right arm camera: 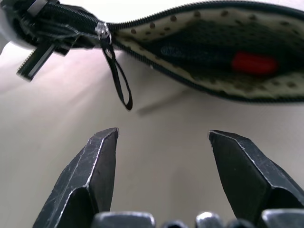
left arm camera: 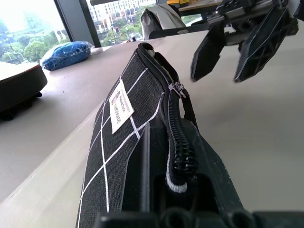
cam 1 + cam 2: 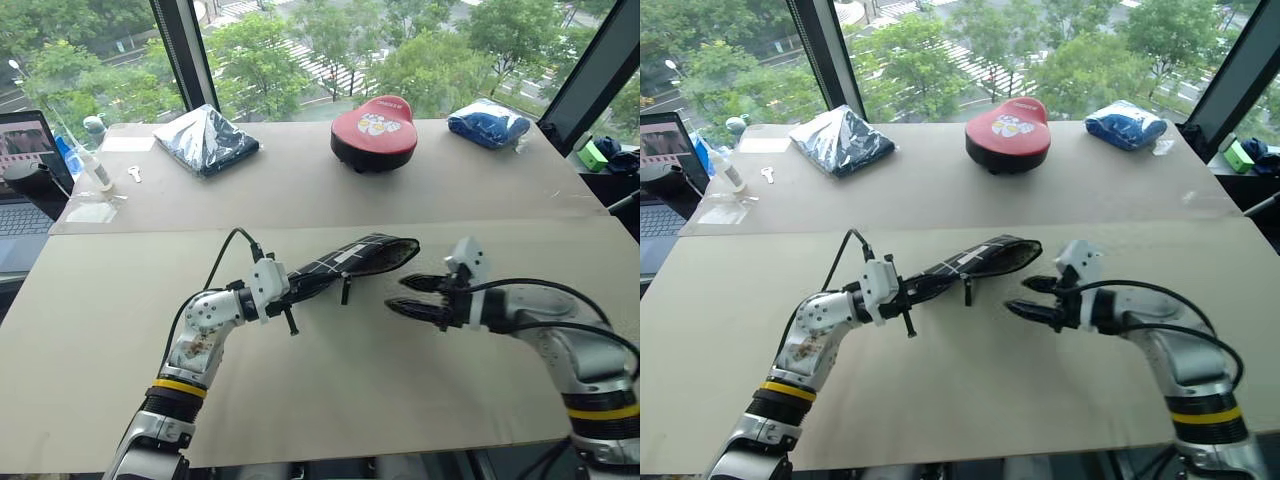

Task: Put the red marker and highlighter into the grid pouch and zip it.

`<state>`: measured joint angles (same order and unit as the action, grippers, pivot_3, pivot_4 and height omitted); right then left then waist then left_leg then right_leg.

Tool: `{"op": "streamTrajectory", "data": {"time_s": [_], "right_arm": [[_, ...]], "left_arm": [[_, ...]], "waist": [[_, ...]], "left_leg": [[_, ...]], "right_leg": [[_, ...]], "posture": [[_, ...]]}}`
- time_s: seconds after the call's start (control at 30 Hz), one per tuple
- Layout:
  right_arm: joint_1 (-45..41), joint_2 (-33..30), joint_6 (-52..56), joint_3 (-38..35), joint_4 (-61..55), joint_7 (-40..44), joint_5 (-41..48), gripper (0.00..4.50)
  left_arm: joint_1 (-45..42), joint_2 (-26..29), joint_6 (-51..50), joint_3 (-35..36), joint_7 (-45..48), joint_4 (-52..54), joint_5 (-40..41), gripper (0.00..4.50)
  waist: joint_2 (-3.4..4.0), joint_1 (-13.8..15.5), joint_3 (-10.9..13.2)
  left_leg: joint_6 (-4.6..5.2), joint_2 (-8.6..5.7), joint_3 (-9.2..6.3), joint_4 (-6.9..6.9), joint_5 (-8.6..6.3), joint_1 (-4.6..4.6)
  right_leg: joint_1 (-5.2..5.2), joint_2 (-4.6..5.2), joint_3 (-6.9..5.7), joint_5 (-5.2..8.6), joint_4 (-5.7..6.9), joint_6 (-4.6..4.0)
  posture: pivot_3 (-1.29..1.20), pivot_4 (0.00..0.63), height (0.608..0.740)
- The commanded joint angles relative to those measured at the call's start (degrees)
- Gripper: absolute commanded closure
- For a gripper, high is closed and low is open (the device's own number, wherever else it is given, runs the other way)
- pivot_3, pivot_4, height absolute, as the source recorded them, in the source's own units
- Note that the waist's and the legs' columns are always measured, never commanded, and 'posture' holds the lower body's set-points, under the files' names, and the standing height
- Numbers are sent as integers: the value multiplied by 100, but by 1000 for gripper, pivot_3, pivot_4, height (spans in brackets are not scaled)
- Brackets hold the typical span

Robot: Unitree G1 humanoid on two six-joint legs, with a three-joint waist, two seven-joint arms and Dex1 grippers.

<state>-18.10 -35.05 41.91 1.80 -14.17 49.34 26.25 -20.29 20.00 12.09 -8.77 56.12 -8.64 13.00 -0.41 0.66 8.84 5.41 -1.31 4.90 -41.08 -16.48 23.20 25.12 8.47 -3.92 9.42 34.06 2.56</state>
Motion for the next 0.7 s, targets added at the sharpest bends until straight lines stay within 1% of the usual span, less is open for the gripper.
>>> {"op": "streamTrajectory", "data": {"time_s": [0.03,0.13,0.23,0.4,0.53,0.6,0.7], "right_arm": [[-338,333,212,337,-157,-198,72,1121],[-395,456,320,507,-173,-174,108,1121],[-551,694,358,614,2,-257,115,1121],[-995,1118,414,482,398,-437,143,1121],[-1158,1194,346,487,589,-437,75,1121],[-1185,1206,302,469,629,-430,67,1523],[-1169,1157,225,406,587,-293,147,2421]], "left_arm": [[-208,-17,-46,18,32,92,87,4500],[-247,-11,-84,43,23,104,94,4500],[-223,-9,-146,42,-10,197,95,4500],[-186,0,-233,43,-57,308,89,4500],[-164,24,-279,41,-81,372,91,4500],[-152,35,-296,42,-95,401,94,4500],[-133,52,-325,36,-122,450,97,4500]], "waist": [[0,3,0],[0,34,0],[0,2,0],[0,-20,0],[0,-6,0],[0,-9,0],[0,-20,0]], "left_leg": [[0,-1,0,0,0,1],[0,-7,-3,1,1,6],[2,-12,-1,0,0,7],[-2,-9,3,2,3,4],[-3,-8,2,4,4,2],[-3,-10,2,4,4,3],[-3,-10,2,4,4,4]], "right_leg": [[2,-1,-1,0,0,0],[1,-3,-10,0,-1,0],[-3,-4,-10,0,-3,2],[0,-11,-10,0,-1,2],[-2,-14,-11,0,-1,2],[-3,-14,-11,0,0,2],[-3,-14,-11,0,1,3]], "posture": [[0,150,740],[0,150,740],[0,150,740],[0,150,740],[0,150,740],[0,150,740],[0,150,740]]}}
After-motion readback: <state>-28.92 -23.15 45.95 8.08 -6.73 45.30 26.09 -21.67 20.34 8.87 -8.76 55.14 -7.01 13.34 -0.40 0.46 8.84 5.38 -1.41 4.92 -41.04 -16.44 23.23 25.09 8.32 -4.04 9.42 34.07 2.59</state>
